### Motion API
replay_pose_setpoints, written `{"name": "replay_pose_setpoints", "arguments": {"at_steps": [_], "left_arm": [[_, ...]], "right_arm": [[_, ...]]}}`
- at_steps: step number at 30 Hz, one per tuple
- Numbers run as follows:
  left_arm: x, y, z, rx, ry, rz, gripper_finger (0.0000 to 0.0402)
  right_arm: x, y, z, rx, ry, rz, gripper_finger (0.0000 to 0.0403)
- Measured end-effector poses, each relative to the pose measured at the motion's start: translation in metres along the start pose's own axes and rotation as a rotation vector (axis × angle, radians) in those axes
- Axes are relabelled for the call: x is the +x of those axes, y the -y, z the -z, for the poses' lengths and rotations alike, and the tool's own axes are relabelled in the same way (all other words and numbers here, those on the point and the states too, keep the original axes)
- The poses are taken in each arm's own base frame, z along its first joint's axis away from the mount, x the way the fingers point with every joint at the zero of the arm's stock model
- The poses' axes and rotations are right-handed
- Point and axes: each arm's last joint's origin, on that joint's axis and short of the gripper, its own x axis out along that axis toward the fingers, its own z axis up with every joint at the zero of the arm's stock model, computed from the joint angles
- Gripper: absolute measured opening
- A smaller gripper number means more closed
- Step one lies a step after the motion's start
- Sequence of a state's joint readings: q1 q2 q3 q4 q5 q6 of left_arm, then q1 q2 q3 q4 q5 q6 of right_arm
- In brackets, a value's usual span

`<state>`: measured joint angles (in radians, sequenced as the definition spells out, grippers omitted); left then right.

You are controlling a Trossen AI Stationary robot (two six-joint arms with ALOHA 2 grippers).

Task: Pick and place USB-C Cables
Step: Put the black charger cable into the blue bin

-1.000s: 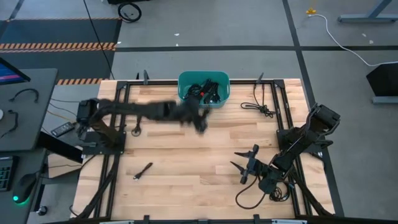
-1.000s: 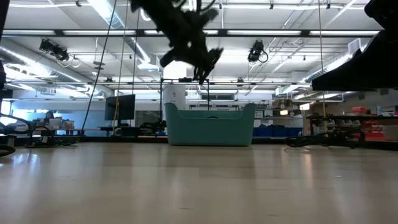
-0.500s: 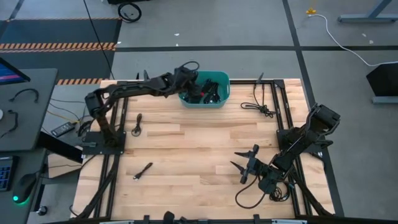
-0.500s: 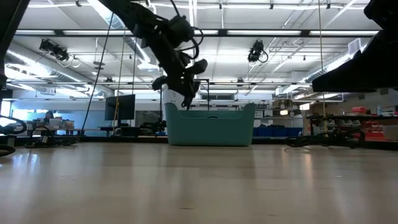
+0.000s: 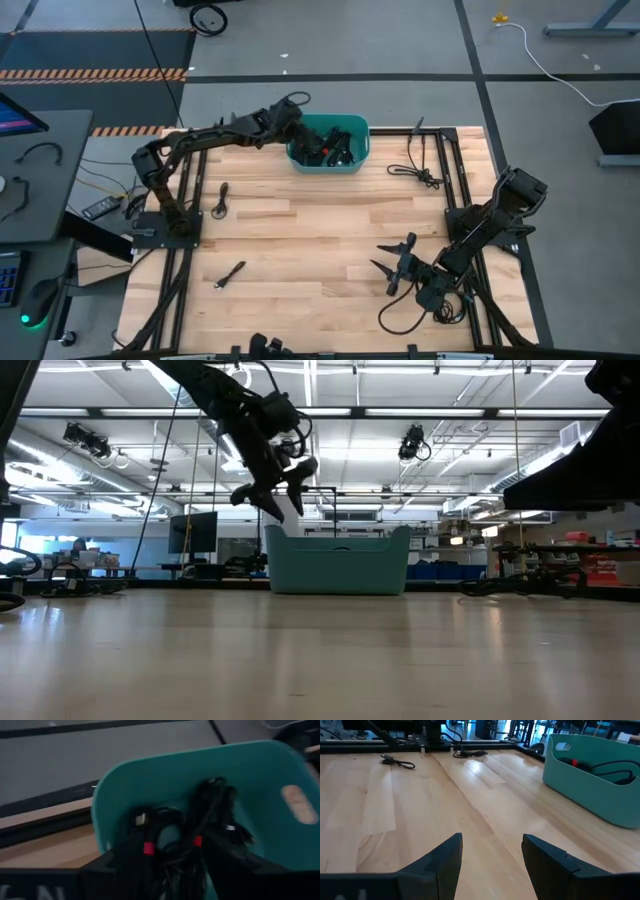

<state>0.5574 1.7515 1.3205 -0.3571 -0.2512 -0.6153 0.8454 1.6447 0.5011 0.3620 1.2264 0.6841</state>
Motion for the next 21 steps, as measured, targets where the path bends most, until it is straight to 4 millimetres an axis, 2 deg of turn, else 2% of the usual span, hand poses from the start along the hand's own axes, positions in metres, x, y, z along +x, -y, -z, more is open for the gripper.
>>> {"name": "replay_pose_setpoints", "arguments": {"at_steps": [5, 11, 17, 21], "left_arm": [[-0.033, -0.003, -0.014, 0.049, 0.019, 0.084, 0.0229], [-0.095, 0.003, -0.014, 0.201, 0.074, 0.104, 0.0202], [-0.152, 0.010, 0.010, 0.382, 0.058, 0.078, 0.0168], [-0.176, 0.014, 0.034, 0.483, 0.000, 0.038, 0.0153]], "right_arm": [[-0.001, -0.001, 0.000, 0.006, -0.008, -0.013, 0.0210], [-0.001, -0.001, 0.001, 0.012, -0.010, -0.015, 0.0210], [-0.001, 0.000, 0.001, 0.014, -0.011, -0.015, 0.0210], [-0.001, 0.000, 0.001, 0.015, -0.011, -0.014, 0.0210]]}}
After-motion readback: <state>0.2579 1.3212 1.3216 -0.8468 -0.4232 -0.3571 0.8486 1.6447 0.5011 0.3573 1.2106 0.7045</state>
